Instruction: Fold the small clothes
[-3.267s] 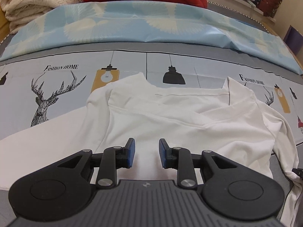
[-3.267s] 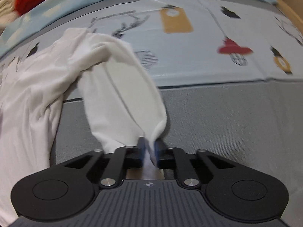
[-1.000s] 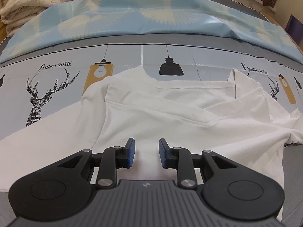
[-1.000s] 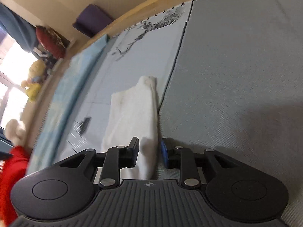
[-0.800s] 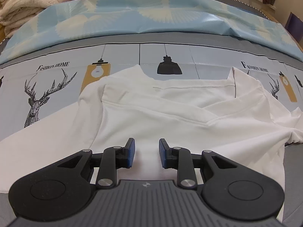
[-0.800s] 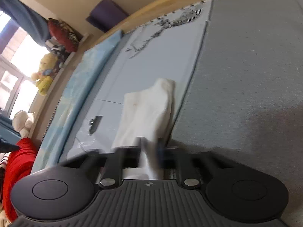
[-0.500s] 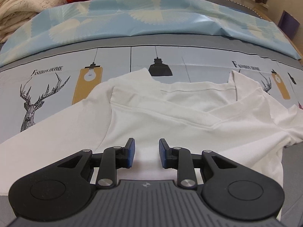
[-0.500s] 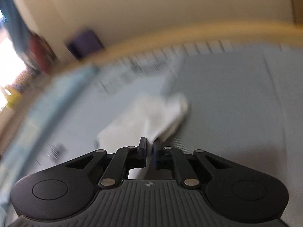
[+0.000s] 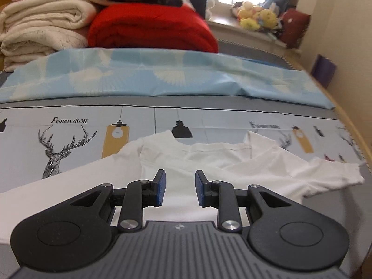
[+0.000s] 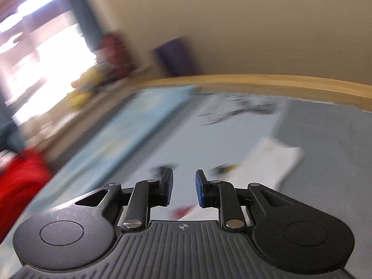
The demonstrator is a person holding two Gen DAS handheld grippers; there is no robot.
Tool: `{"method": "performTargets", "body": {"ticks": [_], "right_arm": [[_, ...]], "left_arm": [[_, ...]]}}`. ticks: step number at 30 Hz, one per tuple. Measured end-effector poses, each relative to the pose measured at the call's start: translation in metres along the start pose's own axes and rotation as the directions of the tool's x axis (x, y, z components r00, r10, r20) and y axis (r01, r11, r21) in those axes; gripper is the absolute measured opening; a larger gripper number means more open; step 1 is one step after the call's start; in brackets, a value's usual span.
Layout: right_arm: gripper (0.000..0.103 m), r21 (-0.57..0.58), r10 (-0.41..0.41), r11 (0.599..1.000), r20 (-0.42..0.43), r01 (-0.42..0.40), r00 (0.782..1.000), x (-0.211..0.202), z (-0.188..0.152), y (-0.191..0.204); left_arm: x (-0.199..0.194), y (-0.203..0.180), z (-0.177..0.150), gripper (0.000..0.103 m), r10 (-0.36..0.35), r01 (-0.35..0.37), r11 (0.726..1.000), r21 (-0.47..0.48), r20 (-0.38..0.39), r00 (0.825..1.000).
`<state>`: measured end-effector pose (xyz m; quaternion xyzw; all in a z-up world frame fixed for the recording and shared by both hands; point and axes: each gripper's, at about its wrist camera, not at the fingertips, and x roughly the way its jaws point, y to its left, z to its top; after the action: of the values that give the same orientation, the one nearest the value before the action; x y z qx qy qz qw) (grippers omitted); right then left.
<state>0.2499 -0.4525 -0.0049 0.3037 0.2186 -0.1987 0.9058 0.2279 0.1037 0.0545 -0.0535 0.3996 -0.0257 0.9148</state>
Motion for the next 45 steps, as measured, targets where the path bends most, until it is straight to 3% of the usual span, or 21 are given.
{"method": "performTargets", "body": {"ticks": [3, 7, 10, 12, 13, 15, 17, 22, 26, 31, 34, 35, 38, 40, 41, 44, 45], "right_arm": [[0.022, -0.067, 0.170, 0.982, -0.105, -0.177, 0.980, -0.046, -0.013, 0.031], [0.022, -0.114, 0.238, 0.954, -0.274, -0.277, 0.932, -0.107, -0.051, 0.037], [0.022, -0.148, 0.209, 0.947, -0.393, -0.286, 0.895, -0.141, -0.091, 0.026], [0.022, -0.153, 0.193, 0.943, -0.471, -0.295, 0.861, -0.158, -0.124, 0.011], [0.022, -0.155, 0.180, 0.944, -0.500, -0.292, 0.847, -0.164, -0.140, 0.004], [0.023, -0.159, 0.124, 0.954, -0.563, -0.254, 0.817, -0.179, -0.175, -0.011], [0.023, -0.127, 0.099, 0.966, -0.626, -0.226, 0.773, -0.183, -0.196, -0.025], [0.023, -0.146, 0.036, 0.971, -0.694, -0.190, 0.719, -0.192, -0.228, -0.035], [0.023, -0.088, 0.067, 0.977, -0.736, -0.194, 0.674, -0.186, -0.232, -0.042], [0.023, -0.098, 0.063, 0.972, -0.769, -0.214, 0.636, -0.174, -0.241, -0.034], [0.022, -0.145, 0.035, 0.962, -0.775, -0.230, 0.631, -0.172, -0.248, -0.028], [0.009, -0.156, 0.035, 0.958, -0.769, -0.241, 0.639, -0.172, -0.249, -0.024], [0.005, -0.112, 0.137, 0.943, -0.727, -0.312, 0.673, -0.177, -0.239, -0.014], [0.005, -0.074, 0.227, 0.923, -0.690, -0.378, 0.687, -0.184, -0.227, -0.008], [0.005, -0.065, 0.254, 0.913, -0.682, -0.402, 0.686, -0.186, -0.224, -0.005], [0.005, -0.024, 0.324, 0.887, -0.681, -0.462, 0.656, -0.190, -0.221, -0.002], [0.006, -0.015, 0.345, 0.878, -0.674, -0.479, 0.653, -0.192, -0.219, -0.001]], "left_arm": [[-0.041, 0.002, -0.026, 0.030, -0.026, 0.026, 1.000, 0.018, 0.012, 1.000], [-0.080, -0.003, -0.093, 0.030, -0.107, 0.107, 0.994, 0.017, -0.023, 0.994], [-0.090, -0.022, -0.150, 0.030, -0.145, 0.150, 0.982, 0.111, -0.055, 0.988], [-0.088, -0.035, -0.180, 0.028, -0.098, 0.112, 0.972, 0.206, -0.078, 0.992], [-0.088, -0.040, -0.186, 0.025, -0.067, 0.084, 0.967, 0.240, -0.079, 0.995], [-0.093, -0.045, -0.191, 0.025, -0.078, 0.084, 0.956, 0.282, -0.033, 0.996], [-0.094, -0.047, -0.194, 0.025, -0.101, 0.105, 0.954, 0.280, -0.029, 0.994], [-0.089, -0.077, -0.210, 0.025, -0.150, 0.165, 0.922, 0.351, -0.069, 0.986], [-0.083, -0.110, -0.220, 0.025, -0.230, 0.250, 0.882, 0.399, -0.099, 0.968], [-0.075, -0.150, -0.234, 0.025, -0.304, 0.331, 0.824, 0.459, -0.133, 0.943], [-0.067, -0.172, -0.238, 0.025, -0.348, 0.379, 0.798, 0.468, -0.155, 0.925], [-0.064, -0.180, -0.239, 0.027, -0.362, 0.397, 0.788, 0.471, -0.167, 0.917], [-0.057, -0.200, -0.245, 0.034, -0.388, 0.439, 0.754, 0.489, -0.207, 0.898], [-0.054, -0.212, -0.250, 0.038, -0.387, 0.437, 0.735, 0.519, -0.209, 0.898], [-0.052, -0.216, -0.252, 0.038, -0.387, 0.435, 0.728, 0.530, -0.206, 0.899], [-0.046, -0.221, -0.253, 0.037, -0.391, 0.440, 0.725, 0.530, -0.209, 0.896], [-0.044, -0.222, -0.253, 0.032, -0.379, 0.424, 0.725, 0.543, -0.199, 0.904]]}}
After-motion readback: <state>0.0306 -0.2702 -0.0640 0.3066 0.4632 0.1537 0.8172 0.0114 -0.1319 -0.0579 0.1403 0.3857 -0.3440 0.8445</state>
